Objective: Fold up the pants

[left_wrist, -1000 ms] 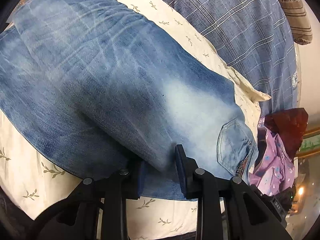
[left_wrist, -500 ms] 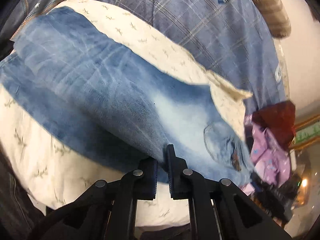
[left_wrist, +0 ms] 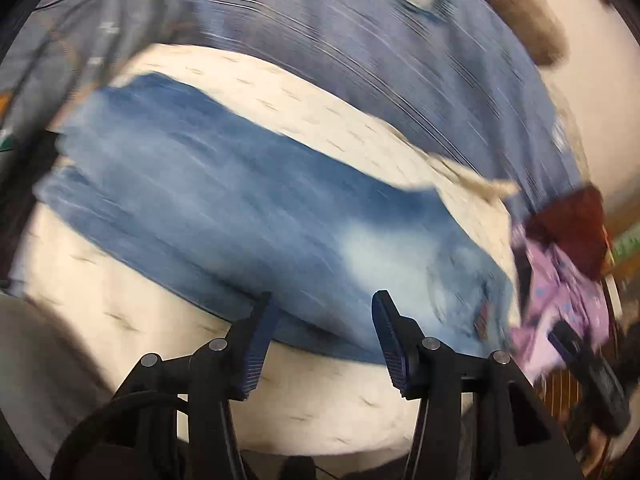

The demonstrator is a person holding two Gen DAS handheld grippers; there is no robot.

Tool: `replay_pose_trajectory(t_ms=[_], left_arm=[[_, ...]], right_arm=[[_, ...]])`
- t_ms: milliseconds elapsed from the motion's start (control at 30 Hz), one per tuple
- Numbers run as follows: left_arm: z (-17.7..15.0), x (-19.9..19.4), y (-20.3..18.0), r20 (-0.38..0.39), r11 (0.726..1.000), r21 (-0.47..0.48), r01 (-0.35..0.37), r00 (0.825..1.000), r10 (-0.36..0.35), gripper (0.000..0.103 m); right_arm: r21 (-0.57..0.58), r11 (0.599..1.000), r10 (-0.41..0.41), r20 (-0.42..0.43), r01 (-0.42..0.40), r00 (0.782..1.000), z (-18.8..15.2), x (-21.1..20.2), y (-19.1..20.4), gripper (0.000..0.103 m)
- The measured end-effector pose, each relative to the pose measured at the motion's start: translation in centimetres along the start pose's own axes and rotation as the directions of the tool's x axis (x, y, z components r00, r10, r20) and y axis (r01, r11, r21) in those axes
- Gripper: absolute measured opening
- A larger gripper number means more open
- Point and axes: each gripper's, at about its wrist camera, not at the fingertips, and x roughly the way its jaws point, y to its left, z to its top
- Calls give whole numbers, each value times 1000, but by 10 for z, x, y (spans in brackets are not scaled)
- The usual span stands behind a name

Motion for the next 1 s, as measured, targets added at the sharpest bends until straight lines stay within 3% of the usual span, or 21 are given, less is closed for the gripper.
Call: replay_pose_trajectory(t_ms=[100,200,267,367,433,533,633,700,733,767,800,833,900,1000], left_arm=[[21,-7,35,21,994,-95,-60,998,62,50],[41,-5,66,7,978,-172,-119,993,122,50],[53,-3,86,-22,964,-232,-133,991,132,49],[61,3,104,-20,950,-302,-86,996,84,50],[62,14,118,-51,925,-377,-53,998,36,49],[68,24,125,-64,919,-386,-76,996,55,49],[72,31,131,-58,911,-406,-73,997,54,48],[74,30,133,-40,904,-420,-85,996,75,37],[73,32,136,-34,897,-432,-96,995,90,22],[73,31,137,-27,891,-444,-92,996,90,16],[71,29,137,-16,889,-451,-75,997,75,14],[71,25,136,2,891,-451,-52,998,59,9],[67,10,131,65,907,-421,-10,997,41,6],[51,-18,123,132,926,-377,13,991,39,4]], right_arm=[[-77,975,206,-31,-208,978,1,17,48,76],[-142,920,348,-130,-365,929,-8,52,103,76],[-207,889,370,-200,-408,907,-16,78,141,76],[-296,853,353,-281,-430,892,-29,114,187,76],[-335,834,336,-324,-439,884,-38,136,212,74],[-395,809,295,-366,-435,882,-52,163,244,62],[-472,792,225,-365,-388,903,-64,178,261,59],[-531,784,164,-323,-322,932,-73,181,267,45],[-558,776,142,-297,-293,944,-76,181,269,40],[-564,773,147,-288,-291,946,-78,179,270,33],[-564,768,161,-291,-305,943,-79,176,271,17],[-566,764,164,-293,-310,942,-80,174,272,12],[-572,765,160,-277,-296,947,-79,166,274,2],[-528,783,216,-267,-330,939,-69,144,269,2]])
